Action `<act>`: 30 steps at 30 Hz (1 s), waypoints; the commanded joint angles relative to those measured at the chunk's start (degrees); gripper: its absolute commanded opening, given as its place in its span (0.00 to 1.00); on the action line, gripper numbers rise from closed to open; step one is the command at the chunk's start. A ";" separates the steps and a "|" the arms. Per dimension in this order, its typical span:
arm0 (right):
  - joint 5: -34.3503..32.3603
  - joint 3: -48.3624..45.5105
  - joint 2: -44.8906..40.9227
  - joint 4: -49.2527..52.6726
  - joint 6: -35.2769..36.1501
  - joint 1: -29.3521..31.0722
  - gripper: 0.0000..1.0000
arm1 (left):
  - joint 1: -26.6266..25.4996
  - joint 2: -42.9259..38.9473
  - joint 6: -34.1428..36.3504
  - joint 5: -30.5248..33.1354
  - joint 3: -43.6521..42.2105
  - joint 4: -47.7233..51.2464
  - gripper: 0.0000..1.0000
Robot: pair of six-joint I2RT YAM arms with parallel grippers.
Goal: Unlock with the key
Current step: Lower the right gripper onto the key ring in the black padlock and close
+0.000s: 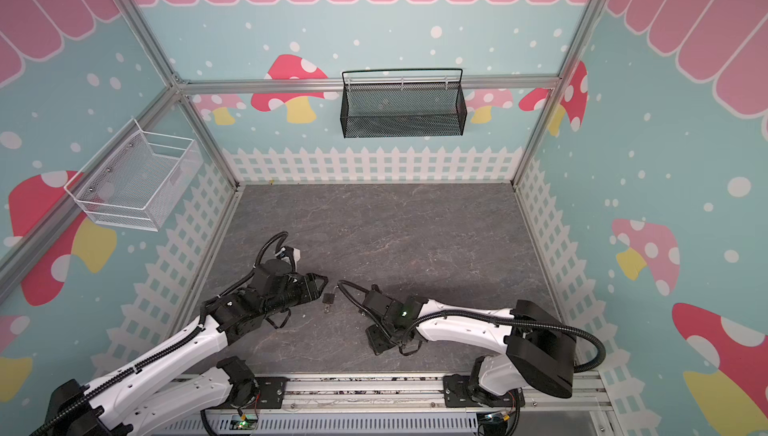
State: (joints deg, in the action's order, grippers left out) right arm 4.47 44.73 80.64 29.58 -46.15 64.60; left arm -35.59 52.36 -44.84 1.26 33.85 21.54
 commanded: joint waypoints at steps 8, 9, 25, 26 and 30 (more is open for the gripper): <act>-3.48 1.58 4.74 -0.49 -1.17 1.06 0.43 | 0.44 -1.52 -2.67 2.65 -1.32 -1.59 0.56; -3.65 1.80 5.00 -0.49 -0.97 1.06 0.41 | 0.50 -1.51 -2.79 2.70 -1.23 -1.53 0.56; -4.04 2.74 7.70 -1.37 1.05 1.14 0.31 | 0.66 -0.93 -3.72 3.23 -1.41 -2.85 0.56; -4.14 2.81 7.74 -1.37 1.11 1.14 0.30 | 0.61 -0.81 -3.76 3.05 -1.46 -3.06 0.56; -4.45 2.82 7.86 -1.48 1.34 1.14 0.28 | 0.62 -0.30 -3.84 2.95 -1.33 -3.43 0.55</act>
State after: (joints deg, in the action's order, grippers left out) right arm 1.32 46.28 87.74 27.92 -44.99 65.32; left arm -35.31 51.79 -47.44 3.22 33.23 19.18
